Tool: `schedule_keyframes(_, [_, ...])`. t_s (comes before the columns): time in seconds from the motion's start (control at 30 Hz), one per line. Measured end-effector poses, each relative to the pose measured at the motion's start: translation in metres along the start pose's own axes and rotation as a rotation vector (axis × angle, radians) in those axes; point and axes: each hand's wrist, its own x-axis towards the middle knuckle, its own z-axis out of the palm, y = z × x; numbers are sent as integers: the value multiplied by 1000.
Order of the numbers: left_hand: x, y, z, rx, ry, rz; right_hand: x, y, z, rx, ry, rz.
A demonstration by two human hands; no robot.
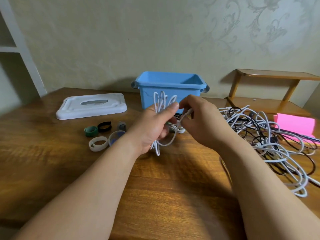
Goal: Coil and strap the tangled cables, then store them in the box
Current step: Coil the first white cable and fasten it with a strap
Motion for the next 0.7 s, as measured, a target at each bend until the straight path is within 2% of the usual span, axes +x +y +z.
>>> schedule_keyframes(0.13, [-3,0,8,143,-113,19,-1,-9,0,37,-128,49])
schedule_keyframes(0.23, [-4,1,8,162,-144,37,-2,-9,2,56,-167,42])
schedule_keyframes(0.3, [-3,1,6,122,-141,46,-2,-8,1,209,-161,28])
schedule_keyframes(0.37, [-2,1,3,57,-135,36,-2,-8,-1,460,-140,36])
schedule_keyframes(0.5, [3,-2,3,-100,-102,28,1,-9,-3,916,-60,157])
schedule_keyframes(0.6, [2,-3,7,-87,-186,43,2,-12,6,954,-70,229])
schedule_keyframes(0.7, [-3,-2,10,-102,-286,36,-2,-17,15,1011,-181,231])
